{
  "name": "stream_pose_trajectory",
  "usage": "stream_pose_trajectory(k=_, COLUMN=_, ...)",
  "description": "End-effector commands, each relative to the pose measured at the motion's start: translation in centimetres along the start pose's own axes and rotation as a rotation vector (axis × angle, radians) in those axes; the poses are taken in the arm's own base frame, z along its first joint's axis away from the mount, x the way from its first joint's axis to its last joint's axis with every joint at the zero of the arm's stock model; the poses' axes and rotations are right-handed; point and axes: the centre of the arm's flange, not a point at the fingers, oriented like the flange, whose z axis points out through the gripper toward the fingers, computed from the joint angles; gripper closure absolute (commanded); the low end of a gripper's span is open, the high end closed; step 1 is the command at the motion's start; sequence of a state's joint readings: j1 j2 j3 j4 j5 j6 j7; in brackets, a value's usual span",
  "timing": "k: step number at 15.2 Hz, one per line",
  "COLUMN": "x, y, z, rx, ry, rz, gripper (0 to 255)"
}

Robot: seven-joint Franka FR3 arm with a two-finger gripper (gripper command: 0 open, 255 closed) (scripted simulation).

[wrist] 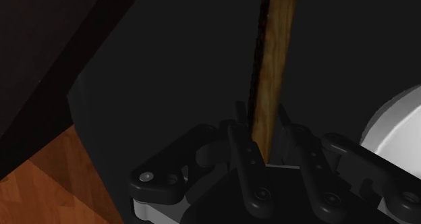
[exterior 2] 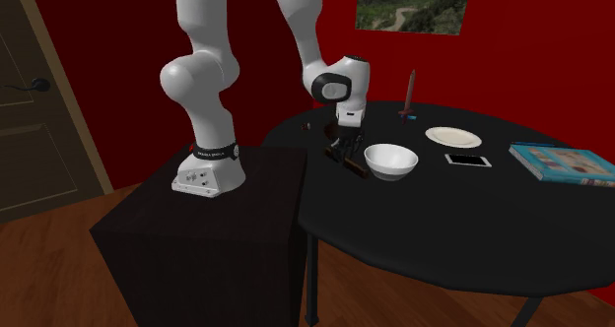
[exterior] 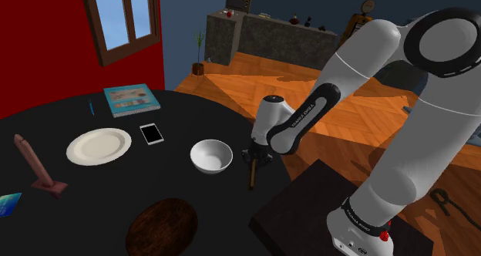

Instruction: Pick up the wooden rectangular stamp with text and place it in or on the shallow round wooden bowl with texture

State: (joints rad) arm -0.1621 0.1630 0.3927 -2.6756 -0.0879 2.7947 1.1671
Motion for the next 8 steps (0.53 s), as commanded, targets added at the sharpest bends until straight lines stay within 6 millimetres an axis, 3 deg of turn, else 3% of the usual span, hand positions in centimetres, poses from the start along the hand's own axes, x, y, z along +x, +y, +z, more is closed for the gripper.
stream_pose_trajectory(k=1, x=-0.1, y=-0.1, z=-1.2, rx=0.000, ry=-0.001, rz=0.000, gripper=255)
stream_pose_trajectory(k=5, x=-0.2, y=-0.1, z=-3.2, rx=0.000, ry=-0.001, rz=0.000, gripper=255)
stream_pose_trajectory(k=8, x=-3.1, y=-2.8, z=-3.1, rx=0.000, ry=-0.001, rz=0.000, gripper=255)
